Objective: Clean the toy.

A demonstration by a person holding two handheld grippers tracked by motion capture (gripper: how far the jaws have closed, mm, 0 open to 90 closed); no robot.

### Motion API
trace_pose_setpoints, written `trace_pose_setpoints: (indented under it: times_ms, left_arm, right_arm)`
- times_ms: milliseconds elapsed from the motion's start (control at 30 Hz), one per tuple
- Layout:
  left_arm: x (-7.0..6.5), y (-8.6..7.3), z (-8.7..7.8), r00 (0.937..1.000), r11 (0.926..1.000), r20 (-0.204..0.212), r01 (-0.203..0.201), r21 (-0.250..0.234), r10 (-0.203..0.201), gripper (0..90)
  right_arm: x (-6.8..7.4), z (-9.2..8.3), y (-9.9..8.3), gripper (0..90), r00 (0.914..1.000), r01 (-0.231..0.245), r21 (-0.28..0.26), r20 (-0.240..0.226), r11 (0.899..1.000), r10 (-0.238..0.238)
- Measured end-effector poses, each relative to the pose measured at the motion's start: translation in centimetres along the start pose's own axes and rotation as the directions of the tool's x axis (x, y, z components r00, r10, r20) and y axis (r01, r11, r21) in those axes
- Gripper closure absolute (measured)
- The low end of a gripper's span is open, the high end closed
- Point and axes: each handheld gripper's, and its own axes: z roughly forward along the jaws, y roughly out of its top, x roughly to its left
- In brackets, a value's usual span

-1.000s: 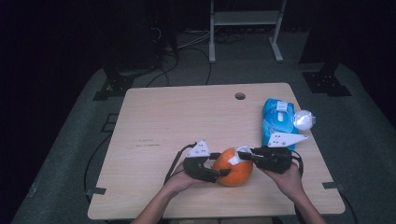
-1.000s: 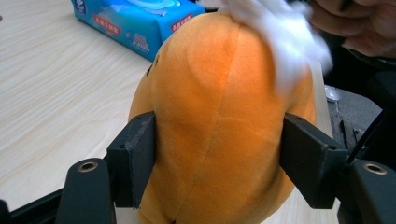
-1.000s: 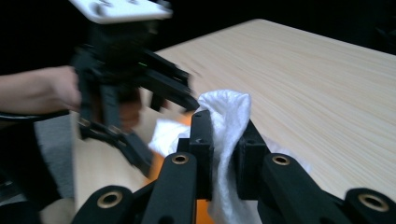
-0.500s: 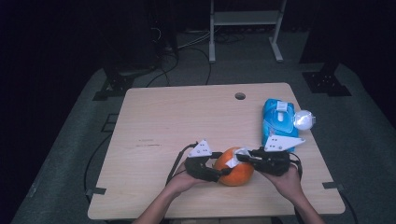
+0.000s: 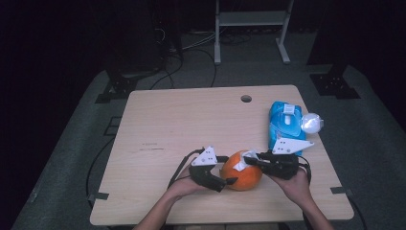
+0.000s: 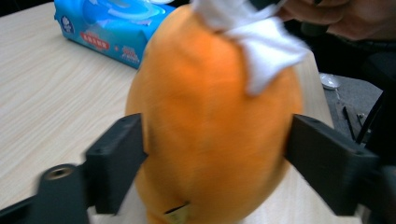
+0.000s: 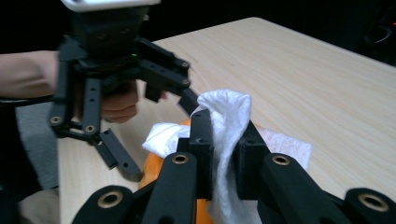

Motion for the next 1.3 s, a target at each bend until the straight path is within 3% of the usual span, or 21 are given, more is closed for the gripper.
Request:
trace_pose_setpoints:
  times_ms: [167,233,300,400,567,633,867,1000,1067,1133,1200,1300]
  left_arm:
    - [-0.2,-0.6,1.5,0.9986,0.9987,0.018,-0.051,0.009,0.051,7.4]
    - [-0.4,-0.5,1.6,0.9983,0.9983,0.005,-0.058,0.008,0.058,10.0]
    - [-0.7,-0.2,1.1,0.9979,0.9982,-0.022,-0.060,0.000,0.060,22.2]
    - [-1.3,0.6,0.4,0.9941,0.9959,-0.061,-0.090,-0.003,0.090,31.1]
    - [-1.6,2.5,-1.5,0.9952,0.9959,-0.060,-0.079,-0.043,0.077,32.3]
    - [-1.8,2.9,-2.0,0.9946,0.9957,-0.067,-0.082,-0.043,0.079,32.2]
    - [-1.5,2.3,-1.8,0.9941,0.9965,-0.080,-0.069,0.047,0.073,32.2]
    - [-1.3,2.3,-1.6,0.9946,0.9971,-0.084,-0.057,0.051,0.061,32.0]
    - [-1.3,2.1,-1.3,0.9949,0.9975,-0.084,-0.051,0.049,0.055,31.5]
    - [-1.4,2.0,-1.0,0.9950,0.9971,-0.081,-0.055,0.052,0.059,31.2]
    - [-1.4,2.0,-1.0,0.9950,0.9973,-0.081,-0.054,0.050,0.058,30.8]
    - [-1.3,1.9,-1.1,0.9956,0.9981,-0.080,-0.046,0.042,0.049,30.5]
  right_arm:
    - [0.7,0.5,0.1,79.1,0.9993,0.021,0.015,-0.030,1.000,-0.021]
    - [0.8,0.7,0.3,79.0,0.9992,0.026,0.017,-0.030,1.000,-0.025]
    - [0.9,0.7,0.4,79.1,0.9994,0.028,0.010,-0.020,1.000,-0.028]
    - [0.9,0.4,0.7,79.1,0.9996,0.021,-0.016,-0.019,1.000,-0.022]
    - [0.3,-0.9,1.0,79.1,1.0000,0.005,-0.060,0.005,0.998,-0.005]
    - [-0.3,-1.1,0.7,79.1,0.9997,-0.026,-0.071,-0.005,0.997,0.025]
    - [-1.2,0.7,-0.9,79.1,0.9942,-0.097,0.006,-0.045,0.995,0.097]
    - [-0.6,0.9,-0.5,79.3,0.9956,-0.080,-0.010,-0.051,0.997,0.079]
    - [-0.1,1.1,-0.2,79.2,0.9924,-0.083,-0.028,-0.093,0.996,0.080]
    - [0.1,1.2,-0.1,79.1,0.9927,-0.074,-0.023,-0.097,0.997,0.072]
    - [0.3,1.4,-0.1,79.2,0.9954,-0.053,-0.009,-0.081,0.999,0.052]
    - [-0.5,1.2,-0.6,79.2,0.9949,-0.076,0.000,-0.067,0.997,0.076]
